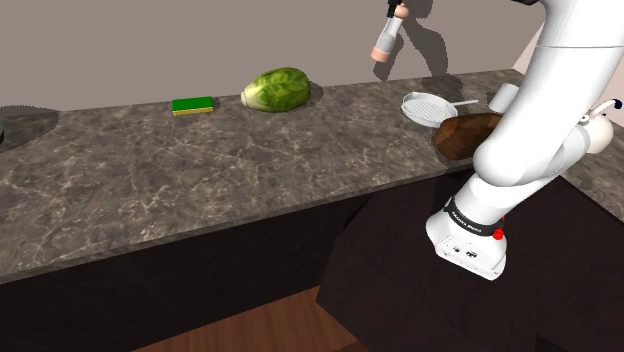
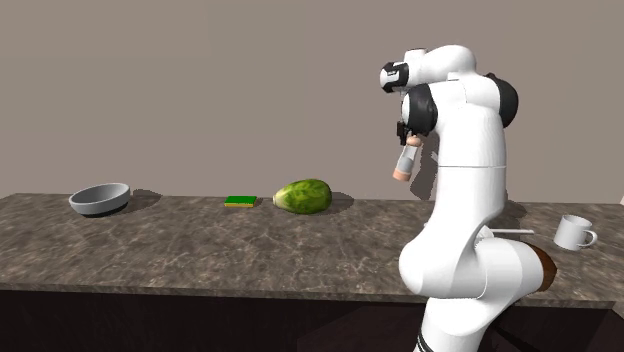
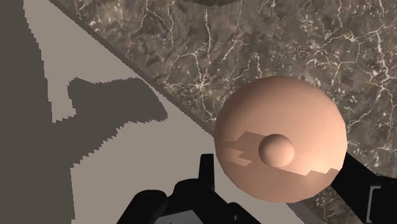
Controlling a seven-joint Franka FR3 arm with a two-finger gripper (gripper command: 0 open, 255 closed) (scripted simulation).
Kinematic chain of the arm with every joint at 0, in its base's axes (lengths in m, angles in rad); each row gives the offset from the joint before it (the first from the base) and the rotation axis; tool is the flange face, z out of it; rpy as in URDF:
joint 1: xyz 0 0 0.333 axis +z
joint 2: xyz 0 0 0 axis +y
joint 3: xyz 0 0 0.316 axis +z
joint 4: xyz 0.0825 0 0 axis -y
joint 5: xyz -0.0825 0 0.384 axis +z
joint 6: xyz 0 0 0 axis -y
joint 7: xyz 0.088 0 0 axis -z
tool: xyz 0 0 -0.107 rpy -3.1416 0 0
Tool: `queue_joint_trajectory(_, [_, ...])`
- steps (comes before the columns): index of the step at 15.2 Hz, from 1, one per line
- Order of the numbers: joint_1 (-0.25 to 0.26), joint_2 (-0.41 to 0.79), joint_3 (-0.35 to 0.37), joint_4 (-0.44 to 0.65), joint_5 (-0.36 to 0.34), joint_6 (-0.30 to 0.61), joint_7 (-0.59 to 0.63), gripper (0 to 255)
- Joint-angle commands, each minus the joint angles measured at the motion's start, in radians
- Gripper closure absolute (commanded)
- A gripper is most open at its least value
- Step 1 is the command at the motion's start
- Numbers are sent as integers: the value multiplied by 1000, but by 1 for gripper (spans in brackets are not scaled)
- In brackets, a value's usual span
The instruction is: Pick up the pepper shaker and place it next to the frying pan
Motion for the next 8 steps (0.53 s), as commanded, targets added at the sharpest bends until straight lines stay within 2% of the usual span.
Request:
queue_joint_trajectory(1, [2, -4, 1, -32, -1, 29, 3, 255])
queue_joint_trajectory(8, [6, -12, 2, -138, -4, 127, 8, 255])
